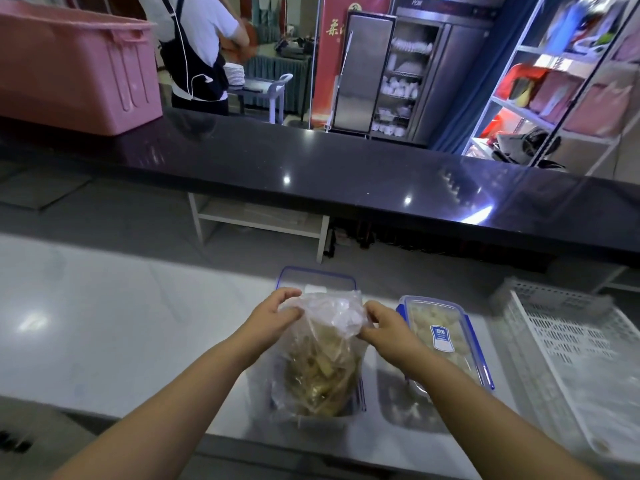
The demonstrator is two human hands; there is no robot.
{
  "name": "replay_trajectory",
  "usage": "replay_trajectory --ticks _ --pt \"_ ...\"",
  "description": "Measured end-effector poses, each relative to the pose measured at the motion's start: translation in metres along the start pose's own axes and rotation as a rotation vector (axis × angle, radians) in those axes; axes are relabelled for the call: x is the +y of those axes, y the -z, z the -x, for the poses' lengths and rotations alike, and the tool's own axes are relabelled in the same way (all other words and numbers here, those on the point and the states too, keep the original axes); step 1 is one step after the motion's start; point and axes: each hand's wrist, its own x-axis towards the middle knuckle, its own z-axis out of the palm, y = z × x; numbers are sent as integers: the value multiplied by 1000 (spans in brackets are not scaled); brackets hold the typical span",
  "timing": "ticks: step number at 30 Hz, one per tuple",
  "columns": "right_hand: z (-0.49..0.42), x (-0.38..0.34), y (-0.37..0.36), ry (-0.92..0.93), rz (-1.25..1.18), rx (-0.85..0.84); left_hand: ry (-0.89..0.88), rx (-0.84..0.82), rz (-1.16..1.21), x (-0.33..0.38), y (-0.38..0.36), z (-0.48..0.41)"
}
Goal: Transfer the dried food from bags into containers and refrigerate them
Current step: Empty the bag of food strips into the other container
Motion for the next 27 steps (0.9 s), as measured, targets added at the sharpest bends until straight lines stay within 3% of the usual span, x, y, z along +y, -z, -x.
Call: replay_trajectory --ticks 4,15,27 --pt "-4 -10 2 -39 -175 -25 60 -103 48 2 0 -1" --pt "-8 -37 13 -20 -371 84 73 -103 110 2 -5 -9" --pt "-13 -53 14 83 -337 252 68 -202 188 0 -4 -12"
